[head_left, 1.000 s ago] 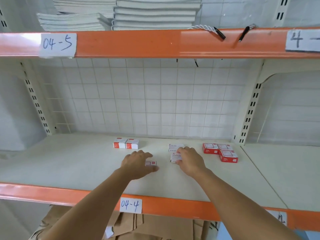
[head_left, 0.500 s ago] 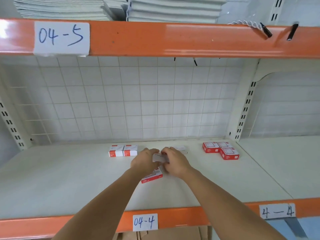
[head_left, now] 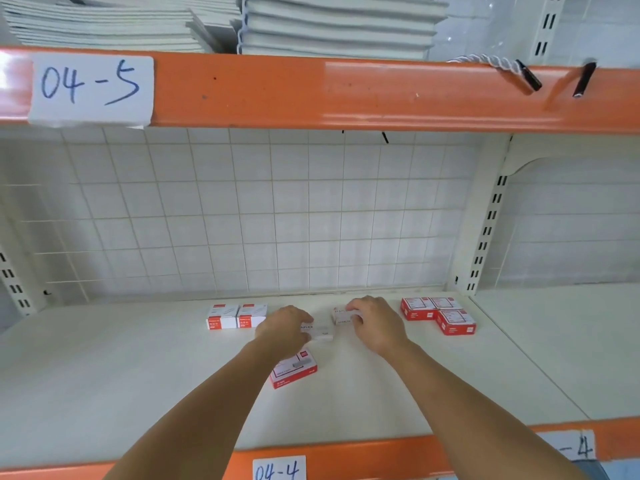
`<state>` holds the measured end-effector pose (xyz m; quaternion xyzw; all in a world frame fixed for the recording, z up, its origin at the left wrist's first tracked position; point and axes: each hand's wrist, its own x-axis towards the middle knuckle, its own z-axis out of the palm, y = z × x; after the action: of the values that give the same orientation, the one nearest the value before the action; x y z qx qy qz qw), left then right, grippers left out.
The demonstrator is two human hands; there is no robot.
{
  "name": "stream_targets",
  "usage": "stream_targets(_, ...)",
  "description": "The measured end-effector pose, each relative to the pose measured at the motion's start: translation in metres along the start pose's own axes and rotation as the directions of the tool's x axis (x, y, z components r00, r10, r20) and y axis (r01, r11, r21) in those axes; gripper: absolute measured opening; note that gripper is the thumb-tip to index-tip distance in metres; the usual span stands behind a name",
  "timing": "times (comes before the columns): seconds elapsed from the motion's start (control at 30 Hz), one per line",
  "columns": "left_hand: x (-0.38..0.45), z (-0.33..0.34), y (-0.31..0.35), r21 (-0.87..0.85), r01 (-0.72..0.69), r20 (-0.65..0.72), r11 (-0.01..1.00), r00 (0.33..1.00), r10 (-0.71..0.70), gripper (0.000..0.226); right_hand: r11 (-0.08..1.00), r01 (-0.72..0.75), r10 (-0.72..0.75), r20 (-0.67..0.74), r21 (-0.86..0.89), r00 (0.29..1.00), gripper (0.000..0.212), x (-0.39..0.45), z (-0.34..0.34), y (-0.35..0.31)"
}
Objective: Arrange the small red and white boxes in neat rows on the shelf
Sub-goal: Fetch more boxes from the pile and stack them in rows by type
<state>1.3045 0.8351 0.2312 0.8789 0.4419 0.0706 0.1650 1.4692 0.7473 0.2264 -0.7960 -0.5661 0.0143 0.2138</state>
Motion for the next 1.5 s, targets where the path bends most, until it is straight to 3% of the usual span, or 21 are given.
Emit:
stream_targets(0.2,0.017,0.002,0.002,0.007,0.057,-0.063,0.998,0.996,-0.057,0.042,0.993,0.044,-0.034,0.095,-0.110,0.995,0.045,0.014,0.005,0.010)
stream_targets(0.57,0.040,0.005,0.006,0.090,0.008,-0.092,0.996,0.996,0.001,0.040,0.980,0.074,-0.046,0.150,-0.185,0.988,0.039,0.029,0.011,0.010)
stream_targets(0.93,0.042,0.008,0.001,0.071,-0.027,-0.074,0.997,0.997,0.032,0.040,0.985,0.064,-0.045,0.125,-0.159,0.991,0.041,0.030,0.013,0.010)
stream_targets(1.03,0.038,0.008,0.001,0.073,-0.043,-0.073,0.996,0.996,0.049,0.042,0.985,0.100,-0.097,0.028,-0.138,0.995,0.044,0.025,0.016,0.006)
stream_targets(1.17,0.030,0.002,-0.002,0.052,-0.043,-0.149,0.998,0.988,0.050,0.038,0.964,0.244,-0.251,-0.056,-0.108,0.966,0.028,0.013,0.017,-0.013)
stream_targets(1.27,0.021,-0.006,-0.004,0.050,-0.030,-0.202,0.998,0.979,0.039,0.036,0.964,0.267,-0.266,0.068,-0.002,0.962,0.026,0.003,0.014,-0.033)
stream_targets(1.4,0.005,-0.013,-0.009,0.071,0.010,-0.243,0.997,0.970,0.007,0.035,0.961,0.269,-0.276,0.326,0.068,0.904,0.053,-0.011,0.017,-0.059)
stream_targets(1.5,-0.012,-0.016,-0.017,0.082,0.043,-0.245,0.996,0.969,-0.022,0.035,0.945,0.315,-0.325,0.359,0.089,0.875,0.055,-0.022,0.020,-0.072)
